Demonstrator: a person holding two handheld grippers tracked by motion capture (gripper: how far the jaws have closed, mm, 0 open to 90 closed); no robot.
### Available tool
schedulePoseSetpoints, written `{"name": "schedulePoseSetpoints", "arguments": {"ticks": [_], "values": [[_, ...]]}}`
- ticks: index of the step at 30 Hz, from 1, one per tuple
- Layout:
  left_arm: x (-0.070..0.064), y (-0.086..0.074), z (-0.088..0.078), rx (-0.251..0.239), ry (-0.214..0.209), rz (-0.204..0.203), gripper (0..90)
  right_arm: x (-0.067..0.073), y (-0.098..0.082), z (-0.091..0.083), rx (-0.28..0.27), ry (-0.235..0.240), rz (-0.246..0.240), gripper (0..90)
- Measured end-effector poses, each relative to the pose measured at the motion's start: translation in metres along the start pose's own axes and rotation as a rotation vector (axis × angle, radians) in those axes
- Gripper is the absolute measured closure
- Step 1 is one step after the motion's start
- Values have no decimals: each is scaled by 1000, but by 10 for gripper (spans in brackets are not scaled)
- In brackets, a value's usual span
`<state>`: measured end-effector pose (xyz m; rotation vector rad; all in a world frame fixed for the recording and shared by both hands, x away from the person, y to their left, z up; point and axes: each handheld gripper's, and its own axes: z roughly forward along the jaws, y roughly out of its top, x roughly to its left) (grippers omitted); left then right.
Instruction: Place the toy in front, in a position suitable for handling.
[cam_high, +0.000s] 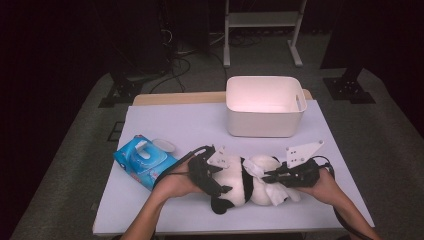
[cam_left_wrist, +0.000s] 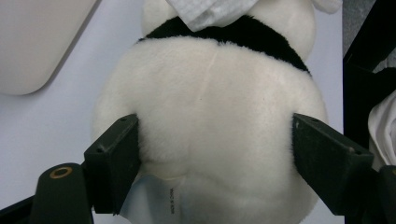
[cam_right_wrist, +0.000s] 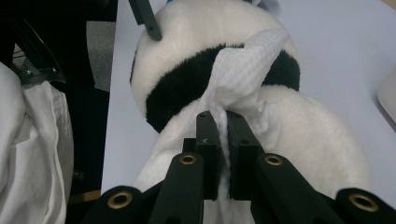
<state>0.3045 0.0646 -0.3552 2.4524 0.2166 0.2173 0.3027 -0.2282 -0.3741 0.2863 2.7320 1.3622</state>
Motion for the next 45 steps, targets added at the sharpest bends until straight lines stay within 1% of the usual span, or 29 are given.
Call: {"name": "schedulePoseSetpoints", "arguments": {"ticks": [2, 4, 7, 10, 12, 14, 16, 18, 22, 24, 25, 28, 29, 31, 35, 36, 39, 41, 43, 45], "values": [[-1, 0, -4, -13, 2, 6, 189, -2, -3, -3, -5, -3, 10, 847], [-2, 0, -8, -14, 7, 19, 188, -3, -7, -7, -3, -10, 27, 847], [-3, -4, -16, -24, 6, 17, 191, -4, -13, -13, 1, -31, 39, 846], [-3, -10, -15, 4, -1, 23, 191, -5, -18, -18, 5, -43, 53, 846], [-2, -12, -12, -12, -11, 11, 193, -6, -20, -21, 6, -49, 59, 846], [-1, -12, -10, -19, -11, 12, 213, -6, -20, -21, 10, -53, 55, 845], [0, -10, -5, -12, -7, 11, 219, -5, -17, -20, 15, -58, 50, 845], [1, -7, 0, -20, -9, 13, 221, -5, -14, -18, 21, -57, 34, 845], [-2, 1, 6, -12, -8, 38, 221, -3, -4, -11, 35, -50, 3, 845], [-3, 5, 10, -12, -12, 43, 221, -1, 2, -7, 38, -46, -7, 845], [-3, 7, 13, -21, -14, 46, 221, -1, 4, -5, 40, -40, -14, 845], [-3, 11, 20, -32, -12, 48, 221, 3, 13, 4, 58, -28, -43, 845], [-3, 11, 23, -42, -17, 43, 222, 4, 16, 6, 56, -24, -53, 846], [-2, 13, 25, -46, -21, 41, 223, 5, 21, 8, 48, -13, -58, 846], [-2, 20, 30, -42, -19, 48, 223, 6, 37, 19, 57, -5, -83, 846], [-2, 20, 32, -49, -21, 46, 223, 6, 41, 22, 60, 0, -94, 846], [-1, 21, 33, -48, -22, 46, 223, 6, 50, 28, 81, 8, -113, 846], [0, 18, 32, -62, -26, 38, 223, 4, 50, 27, 82, 15, -107, 846], [0, 16, 32, -74, -29, 32, 224, 1, 46, 23, 73, 18, -87, 846], [1, 14, 31, -78, -33, 36, 224, -1, 40, 16, 73, 2, -72, 846]]}}
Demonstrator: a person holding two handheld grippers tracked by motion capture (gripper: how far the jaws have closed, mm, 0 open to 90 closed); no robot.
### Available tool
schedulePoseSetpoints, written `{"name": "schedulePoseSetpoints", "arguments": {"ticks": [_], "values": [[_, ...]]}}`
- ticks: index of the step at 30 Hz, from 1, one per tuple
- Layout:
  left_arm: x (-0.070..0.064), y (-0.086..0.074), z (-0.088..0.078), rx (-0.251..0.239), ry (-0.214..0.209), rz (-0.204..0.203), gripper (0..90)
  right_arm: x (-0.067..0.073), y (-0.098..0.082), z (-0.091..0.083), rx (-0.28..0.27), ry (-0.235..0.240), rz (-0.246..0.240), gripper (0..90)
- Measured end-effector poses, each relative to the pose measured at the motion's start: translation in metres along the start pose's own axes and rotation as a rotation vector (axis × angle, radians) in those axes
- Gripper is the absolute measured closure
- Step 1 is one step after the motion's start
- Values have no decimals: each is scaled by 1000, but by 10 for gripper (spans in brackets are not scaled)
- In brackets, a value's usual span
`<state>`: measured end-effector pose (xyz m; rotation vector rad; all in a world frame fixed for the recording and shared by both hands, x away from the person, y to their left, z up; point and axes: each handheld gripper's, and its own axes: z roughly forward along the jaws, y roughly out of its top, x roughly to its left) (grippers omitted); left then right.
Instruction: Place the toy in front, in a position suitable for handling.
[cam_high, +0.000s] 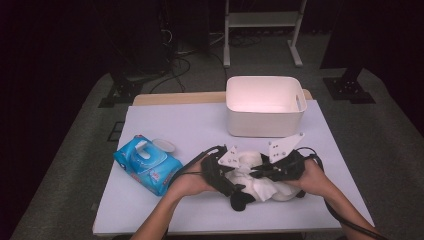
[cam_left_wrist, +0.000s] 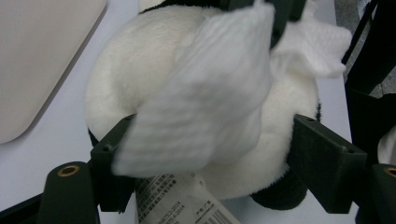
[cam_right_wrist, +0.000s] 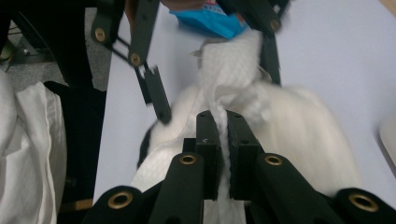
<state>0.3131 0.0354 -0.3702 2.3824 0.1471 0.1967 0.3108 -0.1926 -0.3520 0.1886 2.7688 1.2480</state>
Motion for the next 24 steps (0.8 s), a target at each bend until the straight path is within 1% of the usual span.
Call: {"name": "schedulePoseSetpoints", "arguments": {"ticks": [1, 4, 6, 8, 11, 13, 15, 17, 21, 24], "values": [[0, 0, 0, -4, -2, -5, 225, 0, -3, -2, 1, -5, 6, 846], [-1, 2, 1, -4, -7, -1, 226, 0, -9, -9, 8, -19, 27, 845], [-2, 3, 2, 0, -4, 2, 226, 2, -6, -9, 23, -25, 15, 845], [-2, 4, 3, -1, -6, 3, 226, 3, 2, -5, 30, -20, -9, 845], [-2, 3, 3, 0, -6, 3, 226, 4, 15, 8, 32, -2, -44, 845], [-1, 2, 3, 0, -10, -4, 226, 5, 21, 16, 32, 12, -54, 846], [-1, 1, 3, -8, -12, -10, 229, 2, 22, 17, 34, 20, -59, 846], [-1, 1, 3, -9, -11, -7, 229, 0, 20, 13, 25, 21, -47, 846], [-1, 1, 3, -4, -11, -1, 229, -7, 11, -1, 31, -17, -20, 846], [-2, 2, 3, -6, -8, -1, 229, -17, 3, -9, 28, -44, 16, 845]]}}
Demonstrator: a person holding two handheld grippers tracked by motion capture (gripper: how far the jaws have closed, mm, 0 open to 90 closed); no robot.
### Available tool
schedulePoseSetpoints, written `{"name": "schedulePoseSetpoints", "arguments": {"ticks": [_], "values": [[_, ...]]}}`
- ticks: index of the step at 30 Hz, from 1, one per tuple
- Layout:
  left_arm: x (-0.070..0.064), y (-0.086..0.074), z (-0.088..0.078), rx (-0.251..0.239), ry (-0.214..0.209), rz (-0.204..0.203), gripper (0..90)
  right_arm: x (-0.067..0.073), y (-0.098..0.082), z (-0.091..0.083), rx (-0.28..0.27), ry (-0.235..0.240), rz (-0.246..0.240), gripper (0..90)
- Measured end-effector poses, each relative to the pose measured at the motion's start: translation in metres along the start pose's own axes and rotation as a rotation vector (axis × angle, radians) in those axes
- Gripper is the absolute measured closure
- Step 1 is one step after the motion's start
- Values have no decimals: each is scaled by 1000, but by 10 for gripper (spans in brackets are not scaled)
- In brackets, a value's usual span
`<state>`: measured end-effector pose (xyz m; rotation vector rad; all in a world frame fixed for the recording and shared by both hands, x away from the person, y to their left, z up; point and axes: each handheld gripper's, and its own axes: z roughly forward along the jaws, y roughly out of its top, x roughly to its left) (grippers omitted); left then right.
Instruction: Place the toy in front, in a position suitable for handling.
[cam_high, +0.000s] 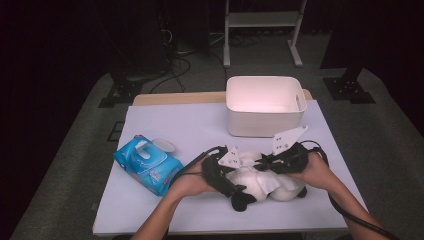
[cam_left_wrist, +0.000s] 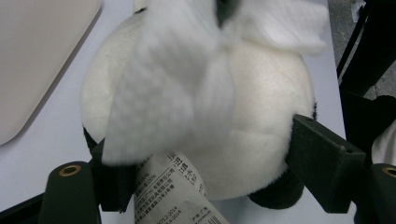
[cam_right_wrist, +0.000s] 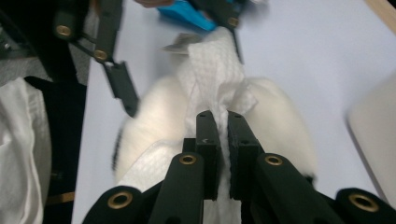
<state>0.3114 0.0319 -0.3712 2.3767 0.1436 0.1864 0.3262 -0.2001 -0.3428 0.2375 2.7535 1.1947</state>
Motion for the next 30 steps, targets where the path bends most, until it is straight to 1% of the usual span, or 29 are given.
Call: {"name": "schedulePoseSetpoints", "arguments": {"ticks": [3, 5, 7, 12, 13, 15, 16, 18, 19, 20, 21, 24, 28, 29, 30], "values": [[0, 0, 0, 6, 4, 0, 229, -10, -3, 0, -10, 2, 29, 843], [1, -1, -1, 8, 1, -3, 230, -10, -3, 2, -7, 3, 27, 843], [2, -2, -3, 8, -2, -4, 229, -8, -4, 4, -5, 3, 30, 843], [4, -1, -8, -29, -30, -32, 227, -2, -14, 0, -23, 1, 42, 846], [3, -1, -9, -36, -37, -34, 227, 0, -15, -1, -26, 1, 51, 846], [3, 1, -12, -50, -34, -31, 226, 4, -19, -1, -34, 11, 56, 847], [3, 2, -14, -59, -27, -37, 224, 6, -20, -2, -35, 13, 56, 846], [3, 3, -15, -64, -19, -39, 216, 8, -21, -4, -36, 20, 56, 846], [4, 3, -15, -61, -19, -39, 216, 9, -21, -5, -36, 24, 57, 846], [4, 3, -14, -57, -31, -42, 219, 10, -20, -5, -32, 21, 51, 845], [3, 2, -12, -56, -37, -42, 233, 11, -18, -5, -29, 24, 47, 844], [1, 3, -5, -44, -51, -35, 237, 11, -9, -4, -14, 24, 23, 844], [-3, 6, -6, -32, -45, -10, 239, 10, 10, 5, -13, 41, -19, 844], [-3, 6, -6, -31, -44, -9, 239, 10, 14, 7, -10, 45, -32, 844], [-3, 5, -6, -29, -43, -10, 239, 10, 18, 9, -4, 49, -35, 844]]}}
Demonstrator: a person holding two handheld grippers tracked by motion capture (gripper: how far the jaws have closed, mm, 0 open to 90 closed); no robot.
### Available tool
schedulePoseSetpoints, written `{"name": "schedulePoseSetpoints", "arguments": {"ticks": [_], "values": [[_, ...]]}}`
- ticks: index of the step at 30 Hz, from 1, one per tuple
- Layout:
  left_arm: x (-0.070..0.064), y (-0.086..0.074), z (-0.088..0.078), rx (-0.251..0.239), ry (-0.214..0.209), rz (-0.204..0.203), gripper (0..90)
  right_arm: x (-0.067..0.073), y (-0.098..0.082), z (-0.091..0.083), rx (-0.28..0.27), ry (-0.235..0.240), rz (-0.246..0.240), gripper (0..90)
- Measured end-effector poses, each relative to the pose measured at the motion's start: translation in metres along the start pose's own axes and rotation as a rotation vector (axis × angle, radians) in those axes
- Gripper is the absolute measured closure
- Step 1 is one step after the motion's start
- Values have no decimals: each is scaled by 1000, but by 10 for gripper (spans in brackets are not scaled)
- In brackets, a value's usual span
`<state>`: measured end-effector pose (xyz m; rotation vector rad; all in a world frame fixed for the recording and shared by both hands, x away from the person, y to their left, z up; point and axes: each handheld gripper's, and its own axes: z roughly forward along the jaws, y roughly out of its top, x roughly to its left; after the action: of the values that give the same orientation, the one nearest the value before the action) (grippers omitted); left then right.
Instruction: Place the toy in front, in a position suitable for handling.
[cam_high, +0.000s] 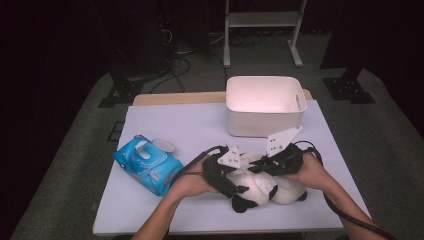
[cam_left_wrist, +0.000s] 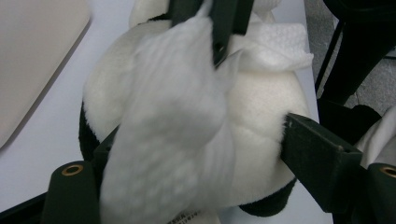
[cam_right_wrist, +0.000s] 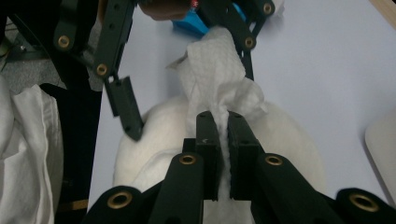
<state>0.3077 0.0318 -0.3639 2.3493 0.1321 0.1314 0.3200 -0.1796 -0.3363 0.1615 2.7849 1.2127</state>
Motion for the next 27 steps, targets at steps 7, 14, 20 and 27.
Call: {"name": "schedulePoseSetpoints", "arguments": {"ticks": [7, 14, 20, 27], "values": [[-1, -1, 0, -3, -1, 9, 238, -19, -15, -12, -3, -27, 69, 844], [4, 3, -10, -13, 13, -25, 205, -18, -39, -18, 5, -17, 124, 846], [9, 5, -13, -13, 12, -48, 184, -6, -44, -23, -7, 7, 122, 848], [0, 10, -2, -17, -33, -9, 227, 6, -38, -28, -1, -10, 74, 848]]}}
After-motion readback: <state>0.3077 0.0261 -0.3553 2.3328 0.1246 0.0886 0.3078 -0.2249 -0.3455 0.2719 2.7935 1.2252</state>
